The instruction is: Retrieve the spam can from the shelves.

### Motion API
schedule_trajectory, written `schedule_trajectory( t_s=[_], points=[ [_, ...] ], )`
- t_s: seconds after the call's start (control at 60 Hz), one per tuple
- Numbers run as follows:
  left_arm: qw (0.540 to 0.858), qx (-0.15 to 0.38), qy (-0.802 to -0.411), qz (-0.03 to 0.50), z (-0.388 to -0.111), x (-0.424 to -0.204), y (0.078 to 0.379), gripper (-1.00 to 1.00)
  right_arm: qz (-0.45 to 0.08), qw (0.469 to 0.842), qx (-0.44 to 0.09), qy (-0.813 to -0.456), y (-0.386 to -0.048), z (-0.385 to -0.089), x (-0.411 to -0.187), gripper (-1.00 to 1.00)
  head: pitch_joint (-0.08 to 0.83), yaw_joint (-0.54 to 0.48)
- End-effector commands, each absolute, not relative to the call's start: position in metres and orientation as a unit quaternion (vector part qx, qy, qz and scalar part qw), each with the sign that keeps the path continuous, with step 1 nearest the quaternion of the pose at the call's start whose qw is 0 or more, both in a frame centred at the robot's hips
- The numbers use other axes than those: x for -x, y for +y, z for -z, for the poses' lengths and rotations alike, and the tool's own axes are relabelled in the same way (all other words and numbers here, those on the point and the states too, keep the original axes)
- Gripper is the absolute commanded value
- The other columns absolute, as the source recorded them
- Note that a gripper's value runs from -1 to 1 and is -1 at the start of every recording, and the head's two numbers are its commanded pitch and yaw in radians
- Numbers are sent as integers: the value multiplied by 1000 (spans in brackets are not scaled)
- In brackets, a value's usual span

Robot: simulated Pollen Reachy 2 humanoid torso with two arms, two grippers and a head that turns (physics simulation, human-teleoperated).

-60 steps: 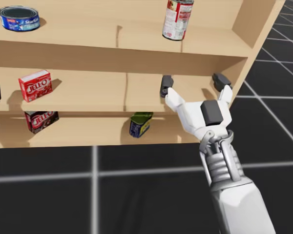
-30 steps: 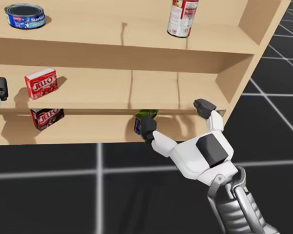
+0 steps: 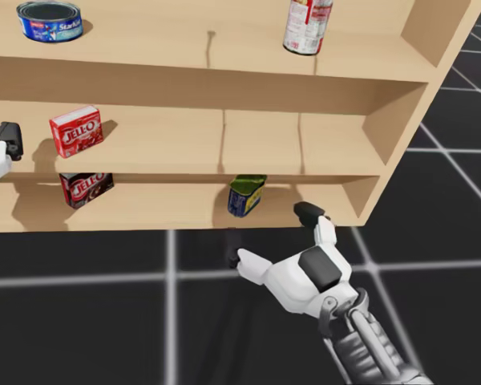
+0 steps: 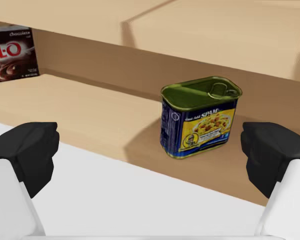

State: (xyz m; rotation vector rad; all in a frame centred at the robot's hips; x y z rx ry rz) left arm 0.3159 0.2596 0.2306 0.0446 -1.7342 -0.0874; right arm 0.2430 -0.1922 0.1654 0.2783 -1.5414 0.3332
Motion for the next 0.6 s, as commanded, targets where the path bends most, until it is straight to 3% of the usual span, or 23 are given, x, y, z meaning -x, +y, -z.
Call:
schedule_trajectory(
  t_s=[0.017,0.217,0.6],
  points=[
    [646,-20,-762,38,-231,-316,260,-1000,-122,712,-125,-680,-189,-150,-280,-1000,597,-183],
    [645,-23,-763,36,-231,-316,261,-1000,-111,723,-149,-666,-189,-143,-317,-1000,598,-174],
    [644,-24,-764,35,-232,-316,262,-1000,-116,757,-147,-625,-185,-121,-370,-1000,603,-175]
  ],
)
